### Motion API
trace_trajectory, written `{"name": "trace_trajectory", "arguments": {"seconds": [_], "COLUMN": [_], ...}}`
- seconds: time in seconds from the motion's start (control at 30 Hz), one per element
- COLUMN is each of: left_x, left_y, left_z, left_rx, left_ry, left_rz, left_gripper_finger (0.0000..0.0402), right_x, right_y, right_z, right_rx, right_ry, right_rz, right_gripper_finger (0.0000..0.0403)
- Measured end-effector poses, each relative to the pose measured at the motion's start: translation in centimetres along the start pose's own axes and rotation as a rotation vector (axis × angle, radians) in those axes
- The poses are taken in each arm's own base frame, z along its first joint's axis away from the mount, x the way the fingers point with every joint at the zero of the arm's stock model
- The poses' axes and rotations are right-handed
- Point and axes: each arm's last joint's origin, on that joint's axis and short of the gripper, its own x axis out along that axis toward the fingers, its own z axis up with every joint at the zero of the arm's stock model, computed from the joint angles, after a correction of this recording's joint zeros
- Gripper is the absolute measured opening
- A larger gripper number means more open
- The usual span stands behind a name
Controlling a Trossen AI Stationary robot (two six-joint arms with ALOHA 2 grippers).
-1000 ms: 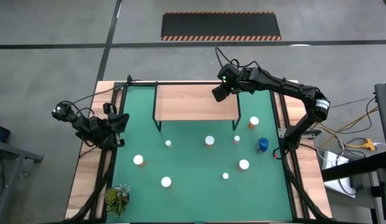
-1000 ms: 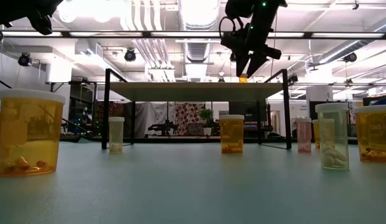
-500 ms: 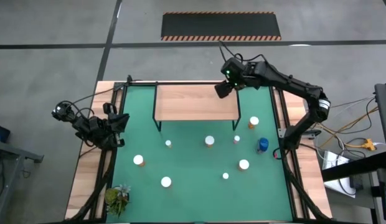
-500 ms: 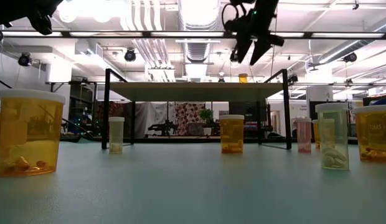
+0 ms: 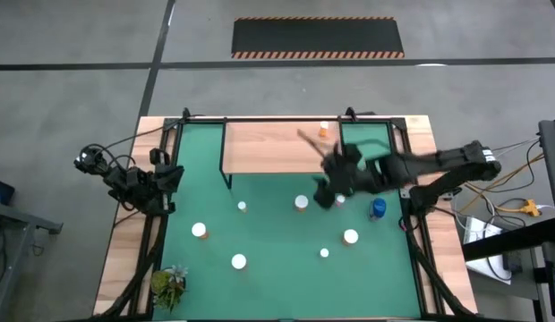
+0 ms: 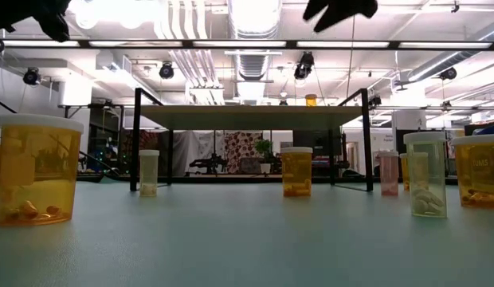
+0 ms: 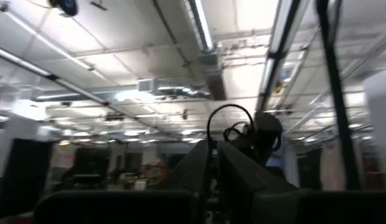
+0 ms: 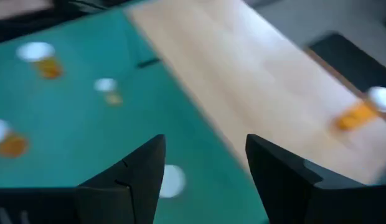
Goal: Pick and place medicine bottles onto shelf by color
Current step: Put the small green top pill bottle on the shelf
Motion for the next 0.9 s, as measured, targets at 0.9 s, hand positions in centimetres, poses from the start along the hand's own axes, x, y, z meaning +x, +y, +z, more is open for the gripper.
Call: {"name": "trace_trajectory", "arguments": {"seconds": [0.9], "left_x": [4.6], "left_y": [-3.8], "left_z": [1.3], "left_rx": [-0.207], "left_ry": [-0.111], "left_rz": [-0.238], "left_gripper_finger": [0.0017], "right_x": [3.5], "right_y": [5.6], "right_z": [-13.0], "right_rx": [-0.484], "right_ry": [-0.598], "right_rz": [0.673], "right_gripper_finger": [0.0215]}}
